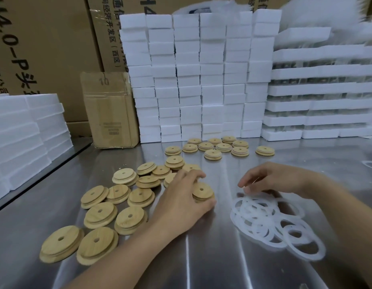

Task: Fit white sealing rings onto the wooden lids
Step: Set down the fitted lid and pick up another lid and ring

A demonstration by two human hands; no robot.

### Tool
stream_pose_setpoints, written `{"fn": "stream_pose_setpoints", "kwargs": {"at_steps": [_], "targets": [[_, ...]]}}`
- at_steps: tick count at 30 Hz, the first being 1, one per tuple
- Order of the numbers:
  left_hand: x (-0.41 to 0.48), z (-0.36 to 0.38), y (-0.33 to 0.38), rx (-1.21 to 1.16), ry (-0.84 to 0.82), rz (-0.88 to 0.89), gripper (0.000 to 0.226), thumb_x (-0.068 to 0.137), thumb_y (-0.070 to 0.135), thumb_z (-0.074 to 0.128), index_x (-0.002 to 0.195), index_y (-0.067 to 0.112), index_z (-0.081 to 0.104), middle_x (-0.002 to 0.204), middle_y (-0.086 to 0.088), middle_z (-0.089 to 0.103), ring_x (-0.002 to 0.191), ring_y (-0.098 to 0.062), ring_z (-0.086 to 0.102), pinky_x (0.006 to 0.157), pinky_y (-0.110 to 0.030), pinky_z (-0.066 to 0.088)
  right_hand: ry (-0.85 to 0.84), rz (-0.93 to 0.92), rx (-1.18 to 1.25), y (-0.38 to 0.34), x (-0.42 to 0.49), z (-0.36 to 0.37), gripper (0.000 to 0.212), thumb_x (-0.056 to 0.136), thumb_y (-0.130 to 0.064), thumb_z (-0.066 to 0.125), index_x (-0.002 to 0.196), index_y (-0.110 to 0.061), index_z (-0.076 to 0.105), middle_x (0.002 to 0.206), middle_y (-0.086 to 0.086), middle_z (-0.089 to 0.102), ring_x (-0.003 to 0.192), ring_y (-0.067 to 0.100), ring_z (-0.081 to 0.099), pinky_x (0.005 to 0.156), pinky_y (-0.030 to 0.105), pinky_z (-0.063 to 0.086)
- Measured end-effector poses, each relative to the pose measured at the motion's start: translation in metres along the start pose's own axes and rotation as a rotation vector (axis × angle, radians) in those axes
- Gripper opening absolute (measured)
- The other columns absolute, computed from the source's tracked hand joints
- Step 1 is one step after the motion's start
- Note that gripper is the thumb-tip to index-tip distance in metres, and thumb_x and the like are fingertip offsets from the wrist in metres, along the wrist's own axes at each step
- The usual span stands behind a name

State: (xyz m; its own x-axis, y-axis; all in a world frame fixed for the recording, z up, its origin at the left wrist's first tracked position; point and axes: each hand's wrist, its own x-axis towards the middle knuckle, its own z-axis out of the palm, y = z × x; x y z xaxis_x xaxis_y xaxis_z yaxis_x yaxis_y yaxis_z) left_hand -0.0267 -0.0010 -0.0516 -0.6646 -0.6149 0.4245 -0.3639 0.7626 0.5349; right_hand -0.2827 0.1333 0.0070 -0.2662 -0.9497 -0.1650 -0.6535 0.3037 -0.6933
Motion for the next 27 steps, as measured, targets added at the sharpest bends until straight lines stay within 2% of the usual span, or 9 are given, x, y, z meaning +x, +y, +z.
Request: {"fn": "stream_pose_setpoints", "kwargs": {"at_steps": [5, 7, 10, 13, 15, 19, 21, 24, 27], "targets": [[-0.001, 0.002, -0.001, 0.230, -0.065, 0.012, 0.071, 0.088, 0.073, 0.058, 0.151, 0.041, 0.047, 0.146, 0.020, 0.046, 0.137, -0.007, 0.043, 0.105, -0.029, 0.036, -0.140, -0.055, -0.112, -0.009, 0.000, 0.006, 0.020, 0.087, -0.047, 0.081, 0.106, -0.043, 0.080, 0.109, -0.010, 0.076, 0.106, 0.012, 0.069, 0.096, 0.031, 0.054], [-0.002, 0.000, -0.002, 0.272, -0.064, -0.002, 0.076, 0.088, 0.077, 0.055, 0.152, 0.037, 0.047, 0.145, 0.018, 0.047, 0.136, -0.009, 0.041, 0.109, -0.033, 0.036, -0.135, -0.075, -0.133, -0.012, 0.004, 0.012, 0.021, 0.083, -0.048, 0.083, 0.102, -0.039, 0.080, 0.112, -0.002, 0.074, 0.110, 0.022, 0.068, 0.103, 0.040, 0.053], [-0.003, -0.004, -0.003, 0.246, -0.092, -0.036, 0.069, 0.086, 0.078, 0.058, 0.142, 0.038, 0.056, 0.132, 0.020, 0.050, 0.129, -0.007, 0.042, 0.104, -0.033, 0.038, -0.136, -0.094, -0.142, -0.013, 0.005, 0.016, 0.006, 0.089, -0.035, 0.080, 0.095, -0.033, 0.080, 0.109, -0.001, 0.076, 0.111, 0.023, 0.068, 0.109, 0.046, 0.051], [-0.002, -0.007, -0.003, 0.079, -0.079, -0.072, 0.060, 0.077, 0.071, 0.074, 0.127, 0.042, 0.060, 0.121, 0.023, 0.055, 0.119, -0.004, 0.049, 0.102, -0.035, 0.045, -0.159, -0.111, -0.045, -0.011, 0.004, 0.015, 0.005, 0.094, -0.022, 0.074, 0.094, -0.024, 0.079, 0.104, -0.001, 0.080, 0.104, 0.020, 0.072, 0.102, 0.042, 0.054], [-0.001, -0.007, -0.003, -0.091, -0.046, -0.091, 0.059, 0.071, 0.057, 0.086, 0.123, 0.044, 0.060, 0.118, 0.023, 0.062, 0.114, -0.003, 0.058, 0.100, -0.037, 0.053, -0.134, -0.144, 0.053, -0.010, 0.003, 0.014, 0.006, 0.093, -0.018, 0.073, 0.094, -0.017, 0.078, 0.102, 0.002, 0.080, 0.097, 0.016, 0.073, 0.096, 0.036, 0.052], [0.005, -0.004, -0.006, -0.399, 0.007, -0.177, 0.061, 0.069, 0.023, 0.098, 0.112, 0.048, 0.064, 0.110, 0.011, 0.069, 0.099, -0.017, 0.072, 0.094, -0.043, 0.060, -0.086, -0.219, 0.168, -0.014, 0.003, 0.014, 0.004, 0.094, -0.018, 0.075, 0.098, -0.016, 0.076, 0.098, 0.001, 0.076, 0.096, 0.012, 0.069, 0.104, 0.040, 0.046], [0.008, -0.004, -0.007, -0.496, 0.036, -0.208, 0.061, 0.067, 0.015, 0.099, 0.109, 0.046, 0.068, 0.109, 0.002, 0.071, 0.094, -0.018, 0.074, 0.087, -0.034, 0.061, -0.073, -0.236, 0.229, -0.020, 0.002, 0.015, 0.012, 0.091, -0.024, 0.080, 0.102, -0.020, 0.076, 0.097, 0.001, 0.077, 0.098, 0.011, 0.070, 0.106, 0.039, 0.045], [0.010, -0.007, -0.008, -0.645, 0.031, -0.263, 0.060, 0.071, 0.003, 0.096, 0.118, 0.033, 0.073, 0.110, -0.003, 0.072, 0.079, -0.012, 0.078, 0.063, -0.017, 0.057, -0.029, -0.259, 0.305, -0.028, 0.002, 0.020, 0.024, 0.085, -0.033, 0.084, 0.107, -0.026, 0.077, 0.096, 0.000, 0.078, 0.098, 0.011, 0.071, 0.104, 0.039, 0.046], [0.009, -0.012, -0.005, -0.773, -0.021, -0.327, 0.059, 0.078, 0.002, 0.092, 0.125, 0.030, 0.071, 0.111, 0.002, 0.076, 0.076, -0.027, 0.082, 0.049, -0.018, 0.048, 0.042, -0.313, 0.366, -0.036, 0.005, 0.031, 0.022, 0.085, -0.029, 0.085, 0.104, -0.024, 0.077, 0.092, 0.001, 0.075, 0.087, 0.011, 0.068, 0.092, 0.038, 0.048]]}}
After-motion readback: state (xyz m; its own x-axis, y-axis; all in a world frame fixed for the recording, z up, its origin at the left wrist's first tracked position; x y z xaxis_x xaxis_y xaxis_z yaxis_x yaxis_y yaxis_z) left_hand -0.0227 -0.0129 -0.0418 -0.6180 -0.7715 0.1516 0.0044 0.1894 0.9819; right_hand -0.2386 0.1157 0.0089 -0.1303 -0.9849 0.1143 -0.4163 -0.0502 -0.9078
